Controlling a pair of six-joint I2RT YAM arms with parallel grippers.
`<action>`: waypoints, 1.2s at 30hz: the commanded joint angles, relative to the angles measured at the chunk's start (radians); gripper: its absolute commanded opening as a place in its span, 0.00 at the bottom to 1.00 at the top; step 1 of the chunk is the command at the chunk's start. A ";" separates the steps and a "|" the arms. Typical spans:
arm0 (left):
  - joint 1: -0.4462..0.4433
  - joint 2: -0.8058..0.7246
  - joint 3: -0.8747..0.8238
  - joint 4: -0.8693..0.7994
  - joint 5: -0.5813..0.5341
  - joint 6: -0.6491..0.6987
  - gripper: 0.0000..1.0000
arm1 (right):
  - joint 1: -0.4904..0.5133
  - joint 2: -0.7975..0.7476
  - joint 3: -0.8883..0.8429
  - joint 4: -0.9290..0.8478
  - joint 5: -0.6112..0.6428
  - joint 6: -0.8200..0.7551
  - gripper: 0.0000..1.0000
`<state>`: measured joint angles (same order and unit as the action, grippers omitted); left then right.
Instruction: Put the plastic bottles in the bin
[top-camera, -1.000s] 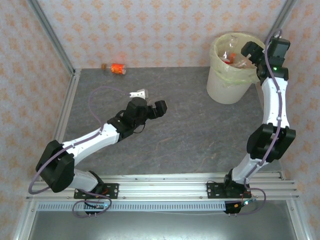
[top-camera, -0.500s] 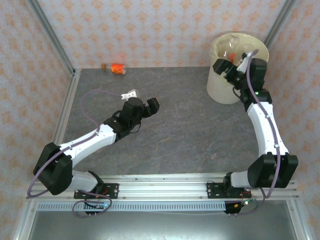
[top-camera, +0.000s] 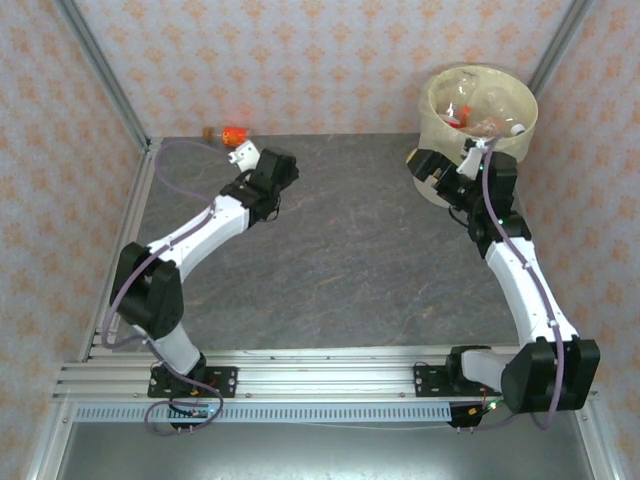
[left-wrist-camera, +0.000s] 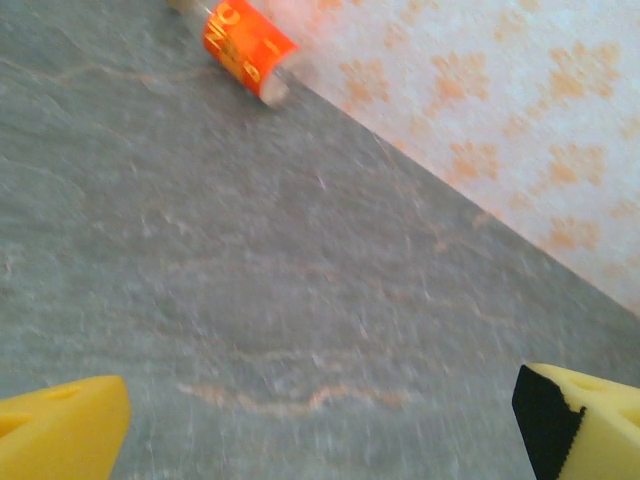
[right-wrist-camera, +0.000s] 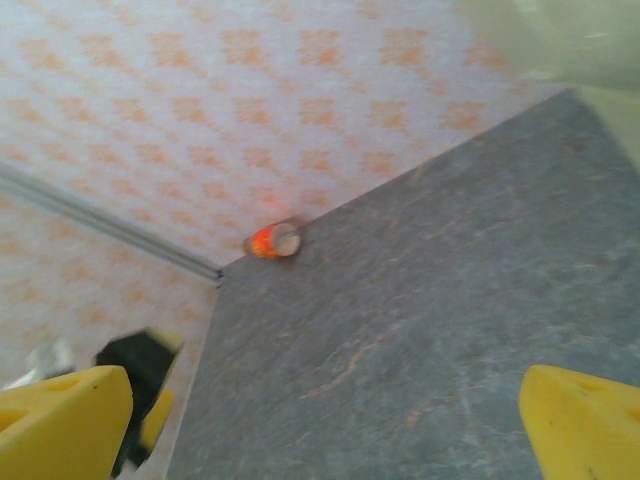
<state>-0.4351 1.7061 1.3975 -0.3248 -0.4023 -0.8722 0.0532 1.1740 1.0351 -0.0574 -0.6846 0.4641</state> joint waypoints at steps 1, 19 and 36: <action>0.049 0.068 0.110 -0.114 -0.095 -0.039 1.00 | 0.085 -0.013 -0.031 0.145 -0.045 0.001 0.99; 0.261 0.761 0.895 -0.244 -0.002 -0.018 0.98 | 0.201 0.266 0.071 0.306 0.098 0.132 0.99; 0.354 1.178 1.407 -0.186 0.169 0.044 0.87 | 0.201 0.360 0.100 0.281 0.133 0.123 0.99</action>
<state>-0.1040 2.8746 2.7544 -0.5049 -0.2485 -0.8371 0.2508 1.5295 1.0996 0.2024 -0.5709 0.5873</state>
